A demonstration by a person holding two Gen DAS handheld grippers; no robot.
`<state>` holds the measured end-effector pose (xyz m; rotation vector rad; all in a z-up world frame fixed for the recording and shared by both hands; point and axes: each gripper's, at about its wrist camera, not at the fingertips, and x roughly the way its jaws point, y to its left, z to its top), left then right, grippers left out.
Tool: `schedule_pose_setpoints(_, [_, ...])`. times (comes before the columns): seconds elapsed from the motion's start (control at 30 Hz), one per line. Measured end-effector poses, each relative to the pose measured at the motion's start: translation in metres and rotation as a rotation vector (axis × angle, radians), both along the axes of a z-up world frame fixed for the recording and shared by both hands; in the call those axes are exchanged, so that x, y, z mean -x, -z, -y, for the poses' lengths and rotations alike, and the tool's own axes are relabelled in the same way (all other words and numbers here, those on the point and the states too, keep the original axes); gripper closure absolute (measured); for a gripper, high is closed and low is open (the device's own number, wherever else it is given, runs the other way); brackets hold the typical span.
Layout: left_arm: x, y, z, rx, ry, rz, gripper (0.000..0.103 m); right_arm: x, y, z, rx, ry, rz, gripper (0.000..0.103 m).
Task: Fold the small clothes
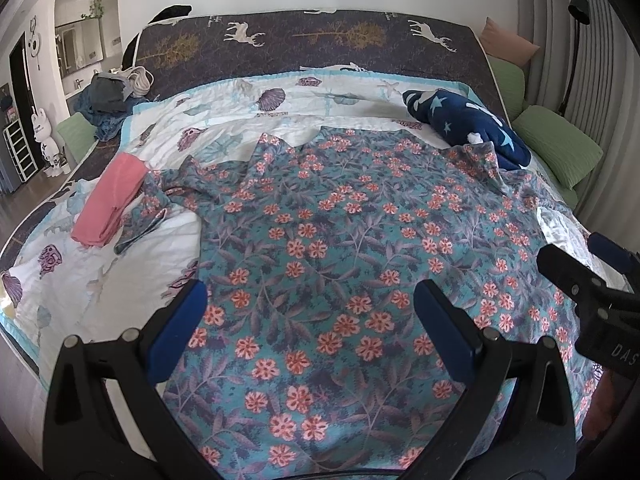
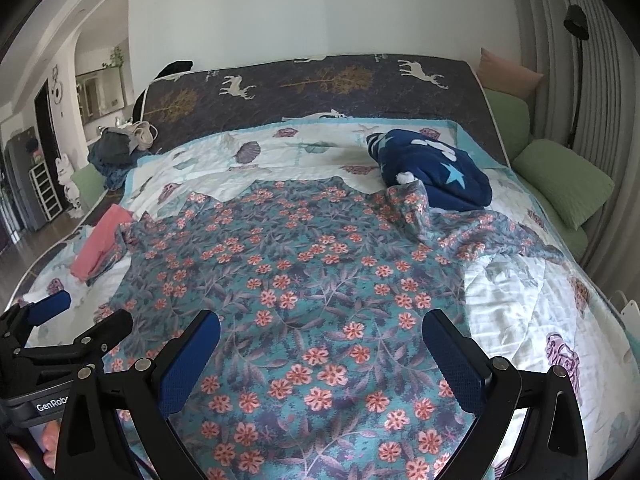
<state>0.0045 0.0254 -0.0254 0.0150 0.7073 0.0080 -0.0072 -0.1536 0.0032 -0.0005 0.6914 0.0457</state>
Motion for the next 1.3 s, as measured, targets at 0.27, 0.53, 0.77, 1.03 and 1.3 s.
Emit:
schedule_pose_setpoints(0.27, [-0.003,0.004,-0.001,0.007,0.007,-0.011,0.0,-0.001,0.002,0.002,-0.021,0.007,-0.014,0.0])
schedule_pose_setpoints(0.53, [-0.005,0.006,-0.002,0.013,0.01,-0.018,0.001,0.001,0.001,-0.002,-0.018,-0.017,-0.006,0.007])
schedule_pose_setpoints(0.77, [-0.006,0.008,-0.002,0.017,0.013,-0.023,0.001,0.002,0.001,-0.005,-0.005,-0.031,0.0,0.023])
schedule_pose_setpoints(1.03, [-0.007,0.011,-0.005,0.026,0.01,-0.03,0.001,-0.002,0.007,-0.005,-0.026,-0.043,-0.042,0.049])
schedule_pose_setpoints(1.3, [-0.008,0.012,-0.008,0.034,0.009,-0.036,0.001,-0.004,0.011,-0.005,-0.034,-0.045,-0.058,0.059])
